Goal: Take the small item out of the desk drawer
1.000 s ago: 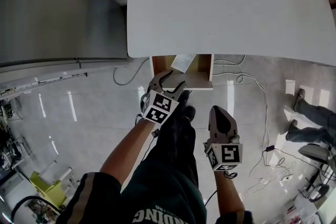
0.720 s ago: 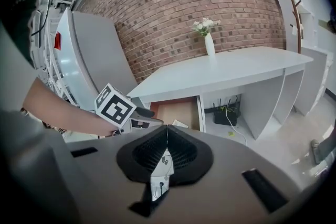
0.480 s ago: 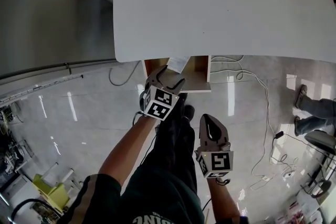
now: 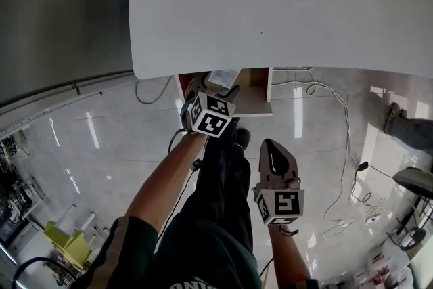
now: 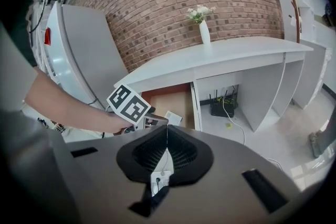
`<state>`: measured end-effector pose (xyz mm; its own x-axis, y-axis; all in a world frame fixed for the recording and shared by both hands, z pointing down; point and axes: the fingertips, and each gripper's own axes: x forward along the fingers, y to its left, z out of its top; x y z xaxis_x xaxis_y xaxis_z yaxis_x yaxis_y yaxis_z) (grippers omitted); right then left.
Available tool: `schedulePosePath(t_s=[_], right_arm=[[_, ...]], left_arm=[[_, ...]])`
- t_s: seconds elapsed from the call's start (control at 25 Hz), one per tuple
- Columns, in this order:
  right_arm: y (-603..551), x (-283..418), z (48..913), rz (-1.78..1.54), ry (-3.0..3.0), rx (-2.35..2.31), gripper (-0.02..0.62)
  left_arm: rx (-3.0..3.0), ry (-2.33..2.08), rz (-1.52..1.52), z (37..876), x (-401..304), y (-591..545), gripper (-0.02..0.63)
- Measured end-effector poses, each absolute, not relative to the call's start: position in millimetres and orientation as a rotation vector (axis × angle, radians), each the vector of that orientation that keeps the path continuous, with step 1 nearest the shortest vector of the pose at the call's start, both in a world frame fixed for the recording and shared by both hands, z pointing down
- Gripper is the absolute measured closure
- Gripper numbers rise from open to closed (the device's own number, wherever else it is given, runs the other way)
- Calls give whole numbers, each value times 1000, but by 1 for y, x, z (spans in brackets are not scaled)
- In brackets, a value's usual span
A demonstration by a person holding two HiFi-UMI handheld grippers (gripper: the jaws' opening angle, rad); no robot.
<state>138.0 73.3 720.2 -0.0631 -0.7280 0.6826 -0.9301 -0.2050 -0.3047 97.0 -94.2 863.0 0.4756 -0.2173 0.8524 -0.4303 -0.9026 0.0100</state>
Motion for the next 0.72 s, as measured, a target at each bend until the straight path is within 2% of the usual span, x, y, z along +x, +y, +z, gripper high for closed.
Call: schedulePosePath(t_s=[0.36, 0.72], right_arm=[[66, 163, 735, 1161, -1745, 1990, 571], [78, 172, 748, 1179, -1722, 1988, 571]], left_arm=[[2444, -618, 1482, 905, 116, -116, 159], [2355, -654, 1656, 946, 114, -124, 135]])
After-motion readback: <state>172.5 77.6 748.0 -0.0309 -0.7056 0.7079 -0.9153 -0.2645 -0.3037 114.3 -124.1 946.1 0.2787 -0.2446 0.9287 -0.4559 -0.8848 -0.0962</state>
